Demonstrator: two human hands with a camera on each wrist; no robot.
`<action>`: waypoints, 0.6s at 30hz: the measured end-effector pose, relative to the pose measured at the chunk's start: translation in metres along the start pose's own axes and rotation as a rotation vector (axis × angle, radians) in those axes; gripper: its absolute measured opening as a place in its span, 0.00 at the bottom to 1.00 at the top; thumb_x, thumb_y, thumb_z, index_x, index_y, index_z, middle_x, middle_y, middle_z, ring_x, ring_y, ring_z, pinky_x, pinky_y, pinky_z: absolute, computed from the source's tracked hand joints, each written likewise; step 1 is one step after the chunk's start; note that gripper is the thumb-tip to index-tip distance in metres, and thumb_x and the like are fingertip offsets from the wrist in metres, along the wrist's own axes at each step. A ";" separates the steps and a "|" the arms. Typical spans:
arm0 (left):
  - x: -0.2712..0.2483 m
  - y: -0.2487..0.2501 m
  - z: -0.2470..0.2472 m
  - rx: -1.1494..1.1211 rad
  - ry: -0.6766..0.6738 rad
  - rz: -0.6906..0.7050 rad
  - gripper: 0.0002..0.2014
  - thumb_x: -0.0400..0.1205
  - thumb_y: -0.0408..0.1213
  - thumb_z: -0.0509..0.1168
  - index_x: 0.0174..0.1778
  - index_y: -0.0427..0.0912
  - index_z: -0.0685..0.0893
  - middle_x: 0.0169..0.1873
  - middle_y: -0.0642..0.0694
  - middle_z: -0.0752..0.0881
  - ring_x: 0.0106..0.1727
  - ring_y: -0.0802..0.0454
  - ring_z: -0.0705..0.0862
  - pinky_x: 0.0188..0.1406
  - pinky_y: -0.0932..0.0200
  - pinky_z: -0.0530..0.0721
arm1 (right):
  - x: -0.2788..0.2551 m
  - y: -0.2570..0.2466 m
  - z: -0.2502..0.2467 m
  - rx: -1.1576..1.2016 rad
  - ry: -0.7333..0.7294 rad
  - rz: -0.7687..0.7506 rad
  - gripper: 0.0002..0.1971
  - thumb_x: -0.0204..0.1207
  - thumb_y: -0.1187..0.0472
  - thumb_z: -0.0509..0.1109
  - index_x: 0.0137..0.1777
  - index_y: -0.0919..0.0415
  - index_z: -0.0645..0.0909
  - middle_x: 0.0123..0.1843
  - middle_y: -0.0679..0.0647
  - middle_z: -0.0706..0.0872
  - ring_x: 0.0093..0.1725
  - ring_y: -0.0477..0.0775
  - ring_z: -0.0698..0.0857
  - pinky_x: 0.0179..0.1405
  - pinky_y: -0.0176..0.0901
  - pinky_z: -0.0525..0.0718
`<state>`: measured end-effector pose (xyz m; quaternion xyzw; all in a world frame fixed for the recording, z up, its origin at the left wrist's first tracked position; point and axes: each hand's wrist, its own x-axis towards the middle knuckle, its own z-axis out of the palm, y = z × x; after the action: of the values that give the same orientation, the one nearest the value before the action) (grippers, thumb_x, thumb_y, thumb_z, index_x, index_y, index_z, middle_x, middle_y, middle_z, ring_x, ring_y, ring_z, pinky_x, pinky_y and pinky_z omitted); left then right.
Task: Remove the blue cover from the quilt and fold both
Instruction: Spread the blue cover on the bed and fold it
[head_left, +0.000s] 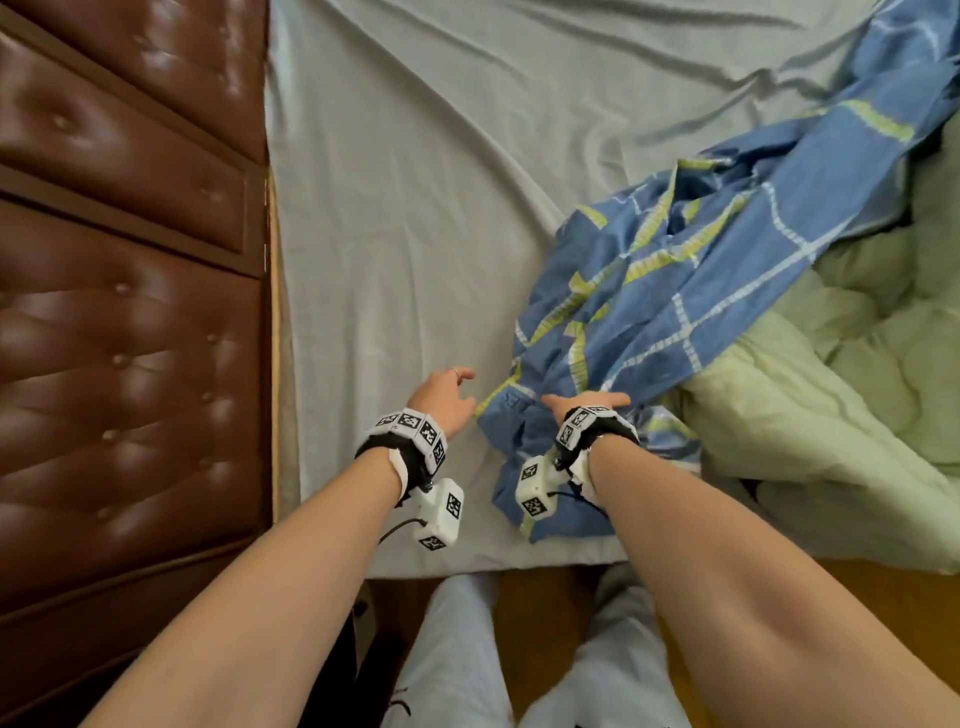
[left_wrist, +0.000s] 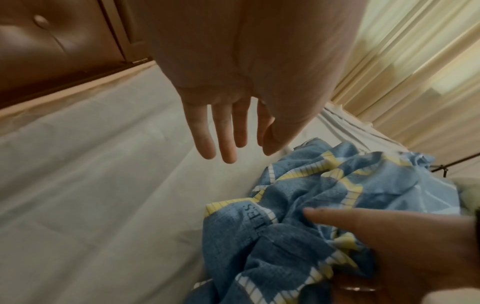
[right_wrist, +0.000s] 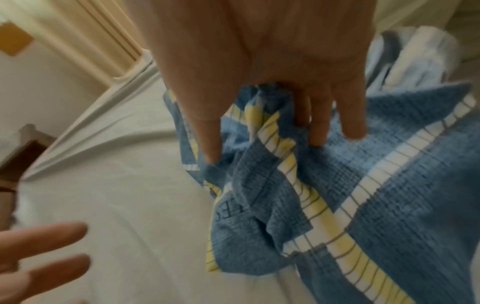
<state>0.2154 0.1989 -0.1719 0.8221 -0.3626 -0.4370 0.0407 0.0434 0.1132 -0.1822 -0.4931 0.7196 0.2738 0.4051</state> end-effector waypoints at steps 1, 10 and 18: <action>0.010 -0.007 0.001 0.009 -0.011 -0.008 0.24 0.80 0.34 0.64 0.74 0.47 0.76 0.71 0.42 0.78 0.68 0.44 0.80 0.70 0.53 0.75 | 0.000 -0.001 0.000 -0.103 0.016 -0.064 0.26 0.83 0.49 0.64 0.78 0.56 0.66 0.75 0.63 0.73 0.73 0.67 0.73 0.69 0.58 0.72; 0.066 0.017 0.050 0.003 -0.202 -0.153 0.39 0.78 0.43 0.71 0.83 0.39 0.61 0.76 0.32 0.71 0.74 0.33 0.73 0.72 0.45 0.74 | 0.007 0.118 -0.064 -0.108 0.199 0.274 0.30 0.84 0.39 0.57 0.81 0.56 0.67 0.80 0.56 0.71 0.78 0.62 0.72 0.74 0.59 0.68; 0.084 0.054 0.105 -0.085 -0.473 -0.162 0.21 0.77 0.37 0.75 0.62 0.31 0.77 0.39 0.33 0.85 0.27 0.44 0.82 0.20 0.58 0.81 | 0.014 0.174 -0.082 0.588 0.523 0.476 0.27 0.87 0.66 0.54 0.83 0.73 0.52 0.82 0.70 0.62 0.79 0.68 0.66 0.75 0.58 0.65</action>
<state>0.1361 0.1322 -0.2737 0.7210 -0.2761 -0.6339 -0.0460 -0.1470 0.1041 -0.1522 -0.2310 0.9380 0.0097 0.2583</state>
